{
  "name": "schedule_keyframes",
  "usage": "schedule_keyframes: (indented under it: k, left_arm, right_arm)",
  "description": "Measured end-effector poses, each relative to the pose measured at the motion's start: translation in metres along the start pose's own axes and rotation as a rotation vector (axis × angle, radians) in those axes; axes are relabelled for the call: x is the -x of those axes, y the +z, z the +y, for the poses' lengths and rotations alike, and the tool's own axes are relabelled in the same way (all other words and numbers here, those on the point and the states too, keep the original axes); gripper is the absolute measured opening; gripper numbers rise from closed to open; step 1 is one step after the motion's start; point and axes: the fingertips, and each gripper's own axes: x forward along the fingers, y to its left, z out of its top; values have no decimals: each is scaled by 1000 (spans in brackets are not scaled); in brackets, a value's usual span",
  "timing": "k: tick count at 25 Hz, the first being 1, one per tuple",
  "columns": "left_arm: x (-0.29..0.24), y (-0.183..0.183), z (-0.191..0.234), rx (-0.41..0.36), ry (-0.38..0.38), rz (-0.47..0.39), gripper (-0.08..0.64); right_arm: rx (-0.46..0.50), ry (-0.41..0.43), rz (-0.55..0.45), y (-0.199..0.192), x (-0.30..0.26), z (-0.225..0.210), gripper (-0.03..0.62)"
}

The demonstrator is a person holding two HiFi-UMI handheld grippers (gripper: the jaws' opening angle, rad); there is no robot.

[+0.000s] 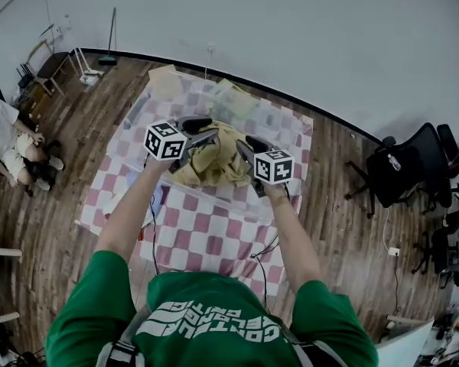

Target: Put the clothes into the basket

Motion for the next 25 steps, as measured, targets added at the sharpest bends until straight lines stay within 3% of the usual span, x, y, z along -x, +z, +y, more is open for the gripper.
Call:
schedule_keyframes:
  k: [4,7,12,19,25]
  left_arm:
    - [12,19,-31,3,29,-91,45]
    - [19,27,-54,2,72,-130,10]
    - [31,15,-101,-24,138,-104,5]
    - [37,-20,-173,-51,162,-108,3]
    - [36,-47,-208,-46,191,-90,3]
  right_arm:
    - [45,6,-92,17,35,19,55]
    - [68,19,-154,25,65,29,24]
    - [84,39,-206,14,109,48,8]
    - [79,57,-199,-29,164,65,8]
    - [76,84,-182,-61,192,76,8]
